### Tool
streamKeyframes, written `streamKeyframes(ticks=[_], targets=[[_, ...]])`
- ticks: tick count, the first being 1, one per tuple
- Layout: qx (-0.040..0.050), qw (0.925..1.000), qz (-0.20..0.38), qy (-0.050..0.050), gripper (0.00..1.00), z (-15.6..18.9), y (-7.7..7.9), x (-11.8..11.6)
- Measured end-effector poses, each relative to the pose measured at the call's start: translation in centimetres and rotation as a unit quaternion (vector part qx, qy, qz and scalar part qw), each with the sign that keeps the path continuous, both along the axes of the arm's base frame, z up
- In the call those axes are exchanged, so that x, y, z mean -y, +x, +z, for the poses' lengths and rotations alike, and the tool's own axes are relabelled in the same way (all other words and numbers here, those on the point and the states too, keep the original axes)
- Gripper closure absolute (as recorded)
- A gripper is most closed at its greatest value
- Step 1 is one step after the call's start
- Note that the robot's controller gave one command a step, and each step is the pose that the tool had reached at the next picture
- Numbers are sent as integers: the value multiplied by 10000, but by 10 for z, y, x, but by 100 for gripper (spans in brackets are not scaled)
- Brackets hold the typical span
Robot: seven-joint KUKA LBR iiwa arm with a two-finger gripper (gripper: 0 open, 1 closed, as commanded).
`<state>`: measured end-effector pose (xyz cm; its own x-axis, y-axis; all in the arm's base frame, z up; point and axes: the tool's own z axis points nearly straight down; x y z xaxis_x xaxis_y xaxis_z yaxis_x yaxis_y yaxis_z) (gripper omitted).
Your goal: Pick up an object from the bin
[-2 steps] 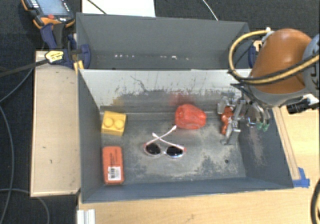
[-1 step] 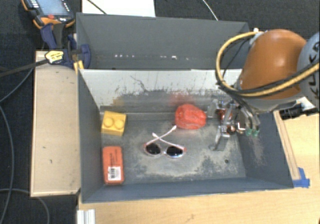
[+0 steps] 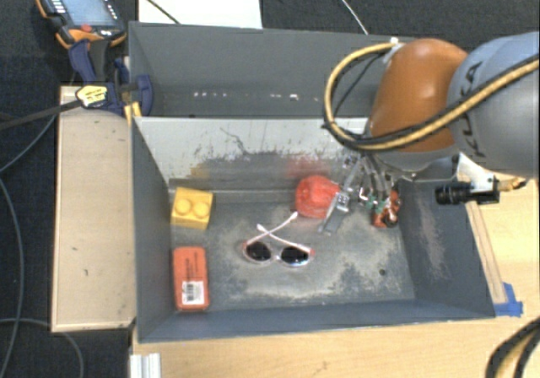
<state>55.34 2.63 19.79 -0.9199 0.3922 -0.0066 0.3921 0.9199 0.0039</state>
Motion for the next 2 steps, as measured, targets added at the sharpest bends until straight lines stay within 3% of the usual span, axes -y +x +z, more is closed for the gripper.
streamKeyframes(ticks=[1, 2], targets=[[12, 9982, 594, -5, 0, -11, -30, -67], [17, 9998, 174, 2, 0, -15, -30, -62]])
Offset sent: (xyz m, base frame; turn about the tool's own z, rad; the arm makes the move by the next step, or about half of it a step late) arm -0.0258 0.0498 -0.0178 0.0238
